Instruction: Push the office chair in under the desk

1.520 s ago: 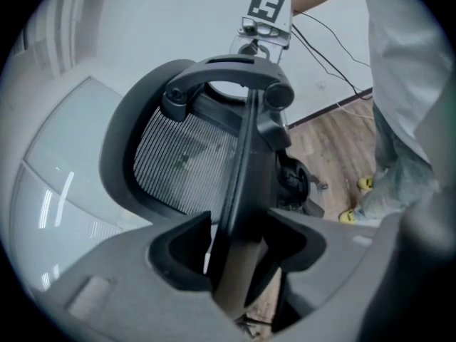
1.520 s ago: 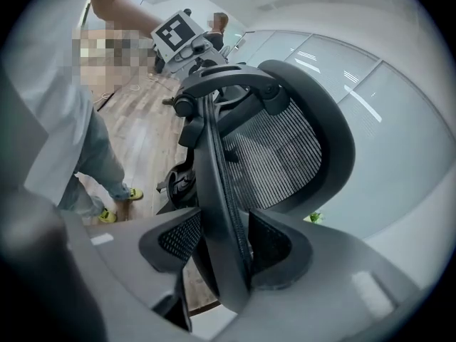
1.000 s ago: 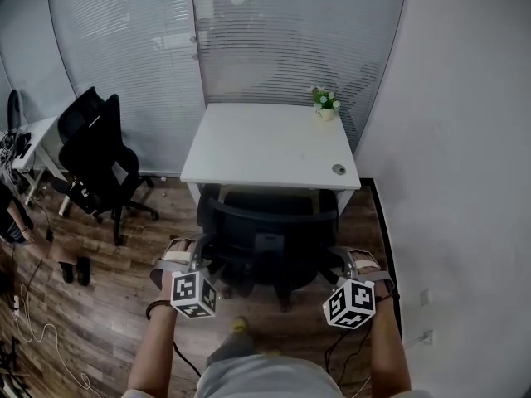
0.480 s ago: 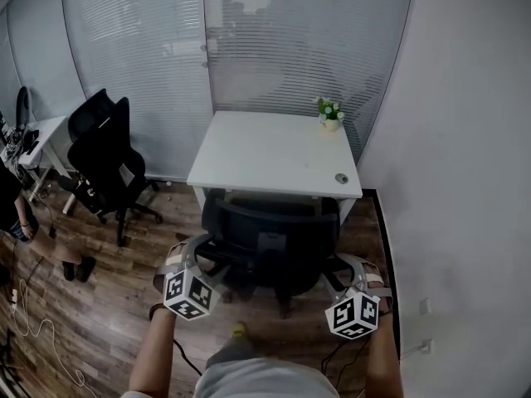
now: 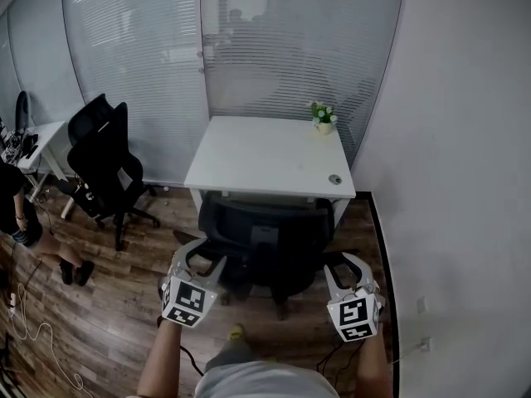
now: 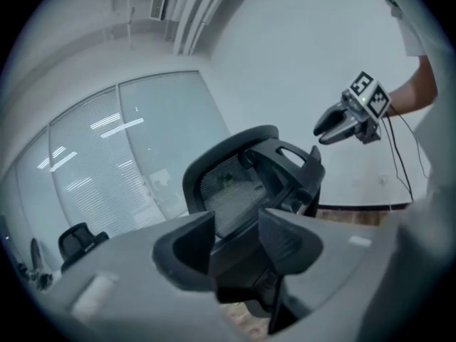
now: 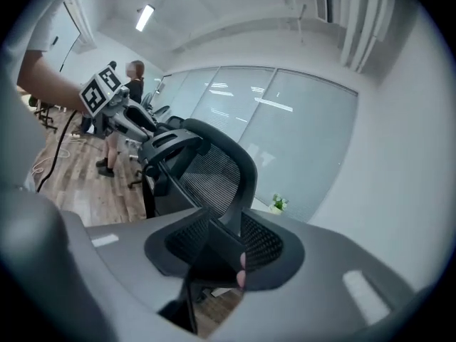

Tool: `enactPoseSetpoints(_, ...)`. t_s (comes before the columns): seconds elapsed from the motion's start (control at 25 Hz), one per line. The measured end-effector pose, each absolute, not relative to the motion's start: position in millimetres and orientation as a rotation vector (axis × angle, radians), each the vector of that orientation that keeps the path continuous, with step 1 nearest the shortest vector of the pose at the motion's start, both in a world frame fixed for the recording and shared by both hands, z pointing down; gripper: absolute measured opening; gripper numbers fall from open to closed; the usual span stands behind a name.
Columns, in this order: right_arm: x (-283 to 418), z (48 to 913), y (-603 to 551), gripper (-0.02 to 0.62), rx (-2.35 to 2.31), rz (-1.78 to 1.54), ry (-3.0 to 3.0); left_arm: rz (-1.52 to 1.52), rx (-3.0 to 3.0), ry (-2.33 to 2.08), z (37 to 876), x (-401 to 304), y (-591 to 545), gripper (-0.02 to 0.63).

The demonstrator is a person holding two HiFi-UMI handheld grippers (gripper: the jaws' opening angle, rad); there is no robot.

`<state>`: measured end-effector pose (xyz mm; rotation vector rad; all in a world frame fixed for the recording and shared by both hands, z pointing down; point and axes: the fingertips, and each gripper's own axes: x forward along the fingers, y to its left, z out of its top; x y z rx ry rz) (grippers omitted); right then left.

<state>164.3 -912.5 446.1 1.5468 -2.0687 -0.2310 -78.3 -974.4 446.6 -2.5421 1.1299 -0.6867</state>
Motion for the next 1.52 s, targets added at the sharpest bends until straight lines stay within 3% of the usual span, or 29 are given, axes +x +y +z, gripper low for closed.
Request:
enactPoseSetpoints(0.12, 166.4, 440.8, -904.3, 0.093, 1.611, -0.199, -2.093, -0.613, -2.555, 1.19, 437.7, -80.2, -967.1, 0.161)
enactPoseSetpoints(0.48, 177.6, 432.5, -885.2, 0.003, 1.79, -0.108, -2.104, -0.442, -2.589, 1.367, 423.4, -97.0, -949.5, 0.077)
enactPoseSetpoints(0.76, 179.4, 426.1, -878.3, 0.002, 1.868, -0.031, -2.165, -0.358, -2.601, 1.472, 418.1, -111.3, -942.1, -0.002)
enactPoseSetpoints(1.52, 187.0, 429.6, -874.4, 0.002, 1.94, 0.078, -2.179, -0.25, -2.634, 1.573, 413.1, -118.7, -938.7, -0.003)
